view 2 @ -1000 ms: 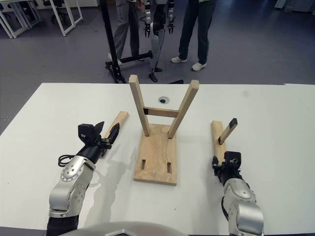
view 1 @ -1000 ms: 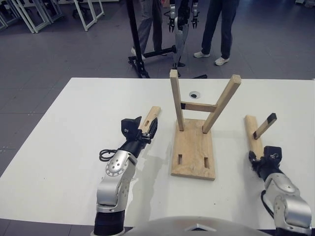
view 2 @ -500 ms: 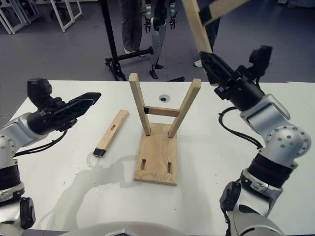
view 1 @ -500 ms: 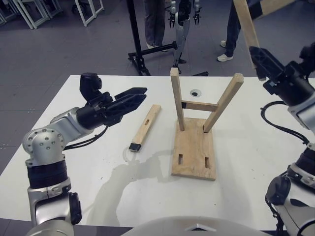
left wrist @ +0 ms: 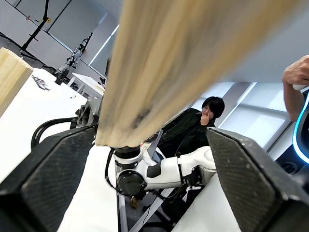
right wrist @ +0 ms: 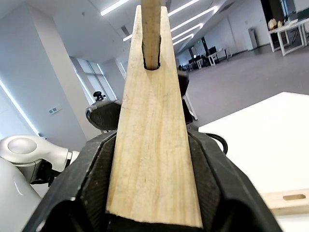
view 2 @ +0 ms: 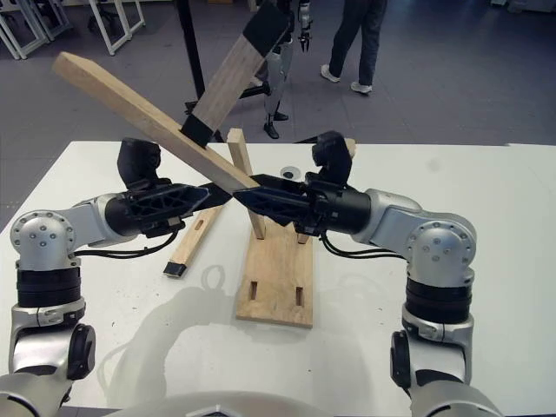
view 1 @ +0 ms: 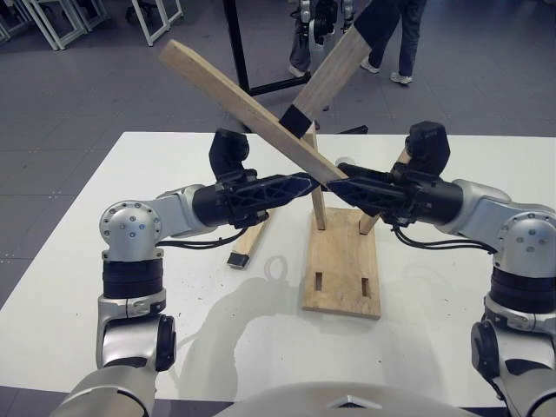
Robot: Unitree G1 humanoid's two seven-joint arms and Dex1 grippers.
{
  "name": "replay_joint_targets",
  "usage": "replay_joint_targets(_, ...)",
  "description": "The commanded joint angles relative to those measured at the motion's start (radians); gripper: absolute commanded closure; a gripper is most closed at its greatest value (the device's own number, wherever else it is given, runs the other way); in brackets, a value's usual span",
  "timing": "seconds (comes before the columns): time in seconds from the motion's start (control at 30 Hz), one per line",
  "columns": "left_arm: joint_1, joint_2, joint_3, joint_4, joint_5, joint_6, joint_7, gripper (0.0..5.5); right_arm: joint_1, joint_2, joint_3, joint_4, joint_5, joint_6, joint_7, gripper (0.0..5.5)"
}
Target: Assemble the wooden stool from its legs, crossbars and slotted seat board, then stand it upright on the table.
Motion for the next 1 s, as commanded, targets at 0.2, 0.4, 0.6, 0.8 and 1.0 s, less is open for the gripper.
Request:
replay_joint_targets(0.2,-0.022,-0.014,0.014,-0.024,0.011,-0.052,-0.026,1.27,0.048,-0.024,0.090,-0.045,-0.060,-0.020,0.021,3.45)
replay_joint_targets(0.4,-0.015,-0.017,0.029,-0.020,-0.002,-0.051,-0.027,1.83,0.069,-0.022,0.117,-0.063,-0.073,-0.027,0.017,3.46)
replay_joint_targets(0.6,-0.009,0.002,0.033,-0.011,0.013,-0.055,-0.065,2.79,0.068,-0.023,0.116,-0.058,-0.070,-0.032,0.009,3.46)
replay_joint_targets(0.8,-0.009,0.017,0.035,-0.003,0.025,-0.053,-0.081,2.91,0.067,-0.031,0.111,-0.049,-0.080,-0.031,-0.005,3.46)
replay_joint_targets(1.0,-0.002,0.010,0.037,-0.008,0.030,-0.059,-0.072,3.04,0.072,-0.031,0.088,-0.038,-0.062,-0.029,-0.027,2.69)
